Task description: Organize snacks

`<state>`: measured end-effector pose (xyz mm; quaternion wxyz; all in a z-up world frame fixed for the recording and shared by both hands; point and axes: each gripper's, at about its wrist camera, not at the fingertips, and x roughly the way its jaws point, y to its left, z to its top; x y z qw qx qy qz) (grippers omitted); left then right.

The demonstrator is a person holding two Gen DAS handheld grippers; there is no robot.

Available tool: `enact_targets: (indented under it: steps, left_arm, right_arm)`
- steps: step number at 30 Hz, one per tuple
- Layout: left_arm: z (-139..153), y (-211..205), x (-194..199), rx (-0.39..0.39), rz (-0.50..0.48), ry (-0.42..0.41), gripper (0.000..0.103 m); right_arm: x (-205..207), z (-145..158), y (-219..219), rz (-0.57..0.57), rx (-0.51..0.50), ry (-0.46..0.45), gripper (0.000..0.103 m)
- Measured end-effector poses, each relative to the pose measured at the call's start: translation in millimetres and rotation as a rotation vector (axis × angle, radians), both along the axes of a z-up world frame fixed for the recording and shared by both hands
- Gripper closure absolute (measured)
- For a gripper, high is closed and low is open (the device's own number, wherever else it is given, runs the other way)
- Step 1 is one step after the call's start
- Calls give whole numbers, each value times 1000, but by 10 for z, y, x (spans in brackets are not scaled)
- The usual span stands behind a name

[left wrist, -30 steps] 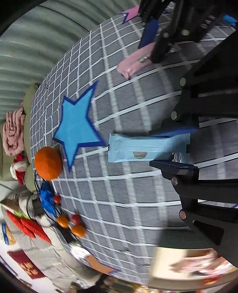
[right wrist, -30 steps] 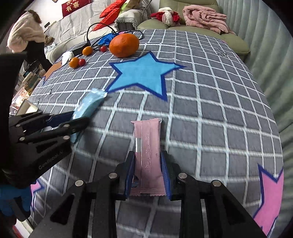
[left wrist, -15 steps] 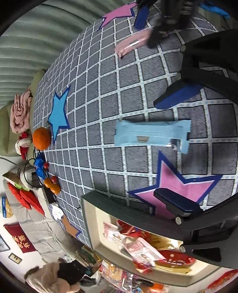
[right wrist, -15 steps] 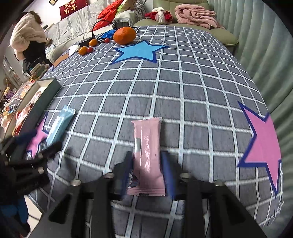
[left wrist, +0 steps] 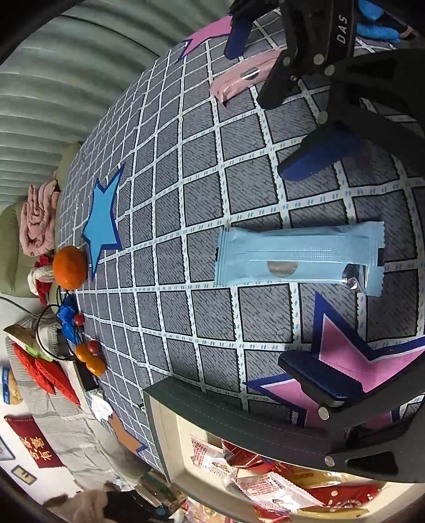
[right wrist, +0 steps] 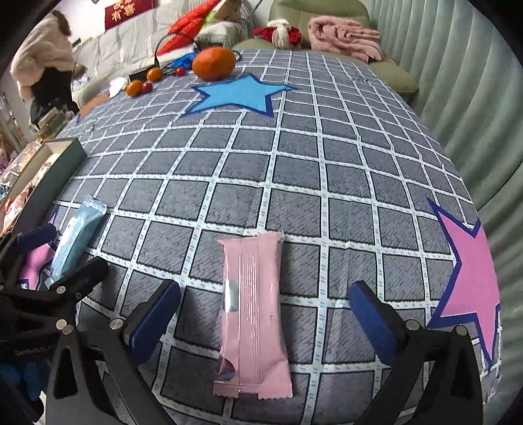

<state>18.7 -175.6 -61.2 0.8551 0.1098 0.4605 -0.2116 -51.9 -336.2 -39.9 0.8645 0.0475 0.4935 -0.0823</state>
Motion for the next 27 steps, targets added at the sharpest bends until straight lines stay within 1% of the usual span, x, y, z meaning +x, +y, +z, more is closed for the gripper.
enact_targets:
  steps: [2,8,27]
  left_arm:
    - [-7,17,-33,-14,-2,-24,0]
    - [-4,20,-50,-17,-2,-28,0]
    - [-8,25,-53,-17,-2,-28,0]
  right_arm:
    - [-35,-11,5,9,-6,-33,0]
    - [-65,-10,20,6,-12,-56,0]
    - [-74,-11,14,7,-12,-58,0]
